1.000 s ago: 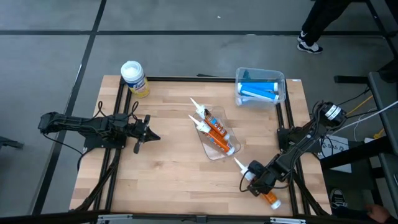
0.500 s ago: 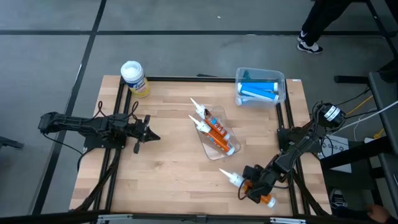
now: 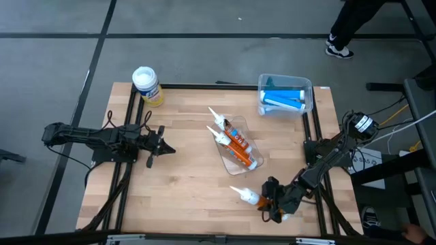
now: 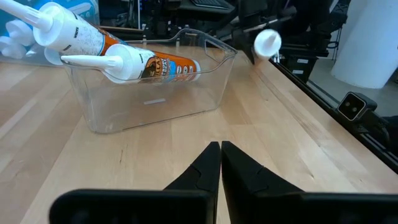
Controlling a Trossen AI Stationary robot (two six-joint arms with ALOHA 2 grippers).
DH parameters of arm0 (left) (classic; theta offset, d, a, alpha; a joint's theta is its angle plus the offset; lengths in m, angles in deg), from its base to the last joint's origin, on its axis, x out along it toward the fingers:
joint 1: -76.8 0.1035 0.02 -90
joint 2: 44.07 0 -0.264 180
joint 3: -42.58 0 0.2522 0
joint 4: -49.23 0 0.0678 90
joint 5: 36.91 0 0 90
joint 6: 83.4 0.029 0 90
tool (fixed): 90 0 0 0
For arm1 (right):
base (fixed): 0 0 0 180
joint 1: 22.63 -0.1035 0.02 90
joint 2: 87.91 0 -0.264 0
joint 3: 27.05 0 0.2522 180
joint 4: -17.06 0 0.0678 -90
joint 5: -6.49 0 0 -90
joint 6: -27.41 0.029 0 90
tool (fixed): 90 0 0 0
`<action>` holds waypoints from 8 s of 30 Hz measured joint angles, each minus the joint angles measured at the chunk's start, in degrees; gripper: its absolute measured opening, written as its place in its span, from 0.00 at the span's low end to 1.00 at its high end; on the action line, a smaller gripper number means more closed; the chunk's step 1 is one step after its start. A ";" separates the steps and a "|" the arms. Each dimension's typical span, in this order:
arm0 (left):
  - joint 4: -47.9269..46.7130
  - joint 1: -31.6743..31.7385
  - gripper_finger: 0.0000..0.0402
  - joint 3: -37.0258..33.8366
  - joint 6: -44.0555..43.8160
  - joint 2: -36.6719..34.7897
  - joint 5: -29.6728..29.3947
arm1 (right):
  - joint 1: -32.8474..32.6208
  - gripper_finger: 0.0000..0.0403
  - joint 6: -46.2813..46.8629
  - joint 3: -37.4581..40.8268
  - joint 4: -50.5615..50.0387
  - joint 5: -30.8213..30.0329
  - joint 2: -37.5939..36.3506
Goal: Pick & place silicon tubes, Sealant and Lysol wipes
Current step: Put the orange sealant into the transparent bin, then return to Home Position
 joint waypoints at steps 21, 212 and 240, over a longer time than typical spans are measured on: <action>-0.02 0.00 0.02 0.00 0.02 -0.02 0.00 | 4.45 0.51 -26.52 -0.07 24.83 -20.25 -0.04; -0.01 -0.01 0.03 0.02 0.00 -0.02 0.00 | 38.53 0.76 -13.28 -36.74 -44.52 -14.07 14.43; 0.00 0.00 0.02 0.02 0.01 -0.02 0.00 | 22.65 0.82 -21.31 -36.74 -38.84 -5.55 -4.49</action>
